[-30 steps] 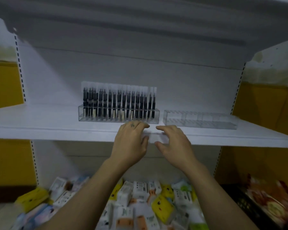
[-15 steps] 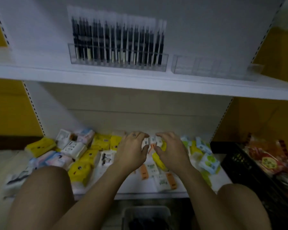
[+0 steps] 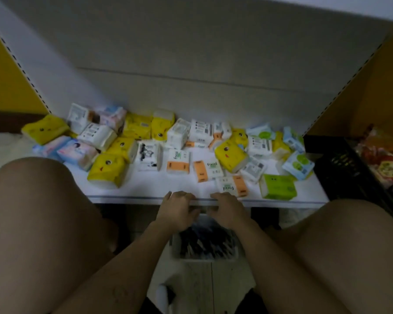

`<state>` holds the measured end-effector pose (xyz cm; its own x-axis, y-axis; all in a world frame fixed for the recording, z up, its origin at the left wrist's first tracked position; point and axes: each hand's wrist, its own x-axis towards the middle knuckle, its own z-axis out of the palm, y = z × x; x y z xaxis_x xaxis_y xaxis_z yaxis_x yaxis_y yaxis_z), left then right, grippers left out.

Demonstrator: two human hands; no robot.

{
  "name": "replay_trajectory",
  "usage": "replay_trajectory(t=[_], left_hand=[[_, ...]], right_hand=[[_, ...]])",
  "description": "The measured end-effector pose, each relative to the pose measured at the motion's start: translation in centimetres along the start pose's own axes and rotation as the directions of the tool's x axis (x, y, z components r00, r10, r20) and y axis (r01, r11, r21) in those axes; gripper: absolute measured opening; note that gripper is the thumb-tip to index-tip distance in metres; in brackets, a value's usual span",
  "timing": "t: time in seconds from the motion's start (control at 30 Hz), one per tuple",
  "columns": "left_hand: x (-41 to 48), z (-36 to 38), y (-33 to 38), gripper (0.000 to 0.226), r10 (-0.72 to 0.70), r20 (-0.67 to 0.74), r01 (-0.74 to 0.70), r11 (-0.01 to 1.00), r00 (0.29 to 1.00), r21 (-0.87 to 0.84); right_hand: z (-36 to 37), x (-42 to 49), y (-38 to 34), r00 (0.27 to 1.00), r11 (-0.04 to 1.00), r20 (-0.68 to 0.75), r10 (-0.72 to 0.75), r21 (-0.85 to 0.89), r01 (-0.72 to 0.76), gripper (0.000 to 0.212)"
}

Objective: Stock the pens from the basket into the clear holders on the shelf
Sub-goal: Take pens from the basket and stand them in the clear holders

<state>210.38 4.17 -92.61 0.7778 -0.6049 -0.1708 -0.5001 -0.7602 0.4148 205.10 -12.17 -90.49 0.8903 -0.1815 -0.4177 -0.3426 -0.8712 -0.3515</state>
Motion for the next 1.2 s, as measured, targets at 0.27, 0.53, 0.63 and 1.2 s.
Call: replay_trajectory(t=[0.27, 0.53, 0.63, 1.2], left_hand=[[0.1, 4.4, -0.8, 0.051, -0.129, 0.259, 0.147, 0.988, 0.957, -0.052], [1.1, 8.5, -3.4, 0.039, -0.224, 0.434, 0.324, 0.931, 0.872, -0.169], [1.8, 10.3, -4.5, 0.031, -0.263, 0.505, 0.388, 0.908, 0.822, -0.16], [2.6, 16.7, -1.1, 0.04, -0.158, 0.667, 0.428, 0.865, 0.728, -0.262]], right_hand=[[3.9, 1.3, 2.3, 0.997, 0.999, 0.075, 0.024, 0.035, -0.026, 0.05], [6.3, 2.9, 5.3, 0.963, 0.996, 0.264, 0.063, -0.07, -0.046, 0.04], [7.1, 4.2, 7.1, 0.937, 0.991, 0.325, 0.127, -0.091, -0.103, 0.038], [16.7, 5.1, 11.8, 0.871, 0.978, 0.451, 0.196, -0.021, -0.209, 0.026]])
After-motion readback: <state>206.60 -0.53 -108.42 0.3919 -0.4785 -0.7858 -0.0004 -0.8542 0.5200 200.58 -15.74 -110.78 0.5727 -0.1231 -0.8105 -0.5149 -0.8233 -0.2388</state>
